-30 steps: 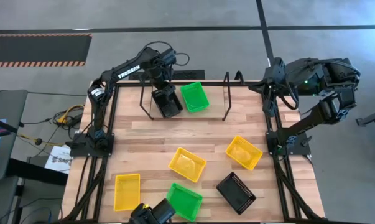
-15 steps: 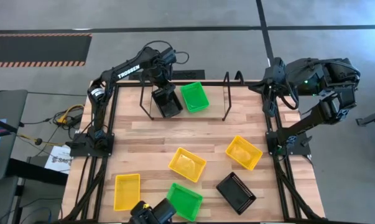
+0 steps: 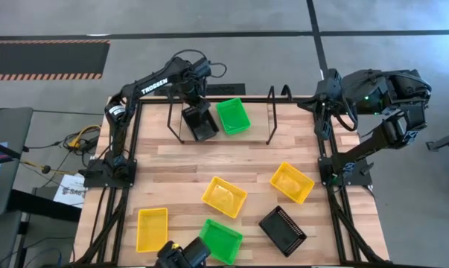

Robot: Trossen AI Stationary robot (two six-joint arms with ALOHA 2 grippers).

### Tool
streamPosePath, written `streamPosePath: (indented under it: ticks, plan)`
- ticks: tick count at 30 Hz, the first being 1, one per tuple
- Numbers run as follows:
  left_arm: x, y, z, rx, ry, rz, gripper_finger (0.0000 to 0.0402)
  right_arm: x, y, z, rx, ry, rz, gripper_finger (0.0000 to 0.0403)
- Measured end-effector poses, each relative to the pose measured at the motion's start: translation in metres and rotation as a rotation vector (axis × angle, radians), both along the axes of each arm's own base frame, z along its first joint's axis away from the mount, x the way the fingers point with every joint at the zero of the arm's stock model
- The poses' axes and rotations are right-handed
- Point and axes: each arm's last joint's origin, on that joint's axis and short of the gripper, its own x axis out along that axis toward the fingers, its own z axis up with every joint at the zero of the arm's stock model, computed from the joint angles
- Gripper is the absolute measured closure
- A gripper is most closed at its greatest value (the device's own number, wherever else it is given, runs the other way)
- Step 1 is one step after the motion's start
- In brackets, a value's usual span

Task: Stack baskets on shelf by color
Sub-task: Stack the top black bin on top of the black bin

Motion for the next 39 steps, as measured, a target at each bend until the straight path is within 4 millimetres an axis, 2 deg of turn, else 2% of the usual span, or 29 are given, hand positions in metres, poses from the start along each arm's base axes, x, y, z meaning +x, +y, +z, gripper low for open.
streamPosePath:
  ticks: [5, 10, 16, 21, 26, 32, 39]
  plan:
    - [-0.002, -0.003, -0.022, -0.033, 0.027, -0.043, 0.0276, 0.0, 0.0, 0.0, 0.0, 0.0, 0.0, 0.0377]
    - [-0.002, -0.003, -0.025, 0.002, 0.064, -0.047, 0.0276, 0.0, 0.0, 0.0, 0.0, 0.0, 0.0, 0.0377]
    - [0.005, -0.002, -0.002, 0.047, 0.01, -0.023, 0.0276, 0.0, 0.0, 0.0, 0.0, 0.0, 0.0, 0.0377]
    - [0.017, -0.012, 0.019, 0.092, -0.039, -0.045, 0.0276, 0.0, 0.0, 0.0, 0.0, 0.0, 0.0, 0.0377]
    - [0.021, -0.017, 0.021, 0.18, 0.029, -0.052, 0.0276, 0.0, 0.0, 0.0, -0.014, 0.006, 0.011, 0.0377]
    - [0.019, -0.02, 0.01, 0.187, 0.092, -0.055, 0.0276, 0.0, 0.0, 0.0, -0.015, 0.007, 0.012, 0.0377]
    - [0.017, -0.021, -0.015, 0.161, 0.138, -0.059, 0.0276, 0.0, 0.0, 0.0, -0.016, 0.007, 0.012, 0.0377]
